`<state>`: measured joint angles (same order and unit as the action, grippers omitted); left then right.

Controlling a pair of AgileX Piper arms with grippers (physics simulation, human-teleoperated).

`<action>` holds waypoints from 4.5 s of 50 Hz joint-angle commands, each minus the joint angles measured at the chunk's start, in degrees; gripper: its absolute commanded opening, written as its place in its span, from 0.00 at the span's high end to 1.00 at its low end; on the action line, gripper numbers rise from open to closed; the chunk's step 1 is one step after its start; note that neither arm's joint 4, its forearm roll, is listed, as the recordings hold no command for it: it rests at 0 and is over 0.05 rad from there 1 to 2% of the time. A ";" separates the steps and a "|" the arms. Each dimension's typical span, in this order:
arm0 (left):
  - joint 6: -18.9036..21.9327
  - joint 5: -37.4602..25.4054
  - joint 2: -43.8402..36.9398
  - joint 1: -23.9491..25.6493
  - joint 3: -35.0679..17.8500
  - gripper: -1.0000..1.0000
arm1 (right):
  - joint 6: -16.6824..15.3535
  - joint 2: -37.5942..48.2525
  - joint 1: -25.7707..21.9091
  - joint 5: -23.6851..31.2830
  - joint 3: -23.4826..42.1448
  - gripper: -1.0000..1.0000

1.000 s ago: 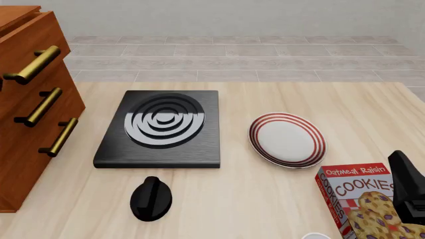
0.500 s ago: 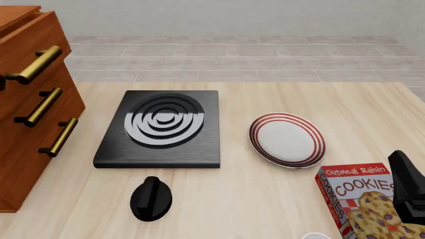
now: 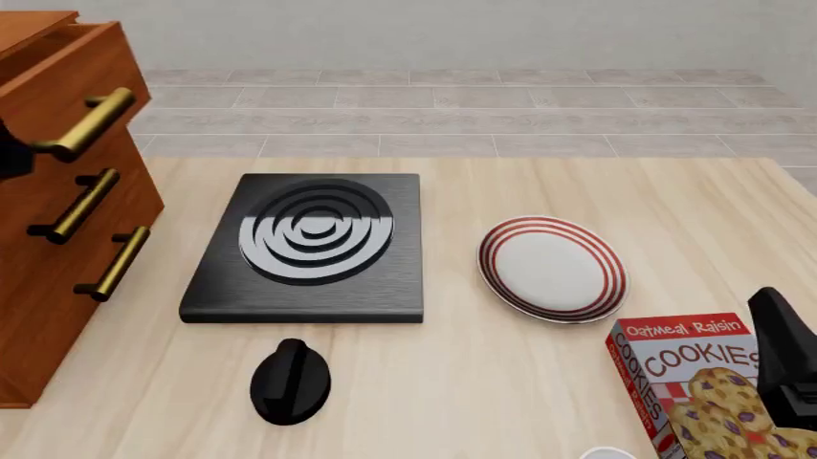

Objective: Pick the akita bowl in the top layer of the wooden cabinet and place it on the plate.

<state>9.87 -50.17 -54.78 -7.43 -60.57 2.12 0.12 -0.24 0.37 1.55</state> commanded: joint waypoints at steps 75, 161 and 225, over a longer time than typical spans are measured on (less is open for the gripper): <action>-2.92 -6.25 -9.46 17.56 -6.56 0.00 | 0.30 -0.04 0.53 -0.24 0.13 0.00; -15.98 -9.94 -13.78 29.98 -23.92 0.00 | 0.04 -0.08 0.50 -0.60 0.05 0.00; -1.19 -19.72 -21.51 15.90 -36.47 0.00 | -0.22 -0.08 0.41 -0.59 0.00 0.00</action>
<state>6.33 -69.68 -75.14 10.57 -97.08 1.96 0.04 0.21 -0.23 1.60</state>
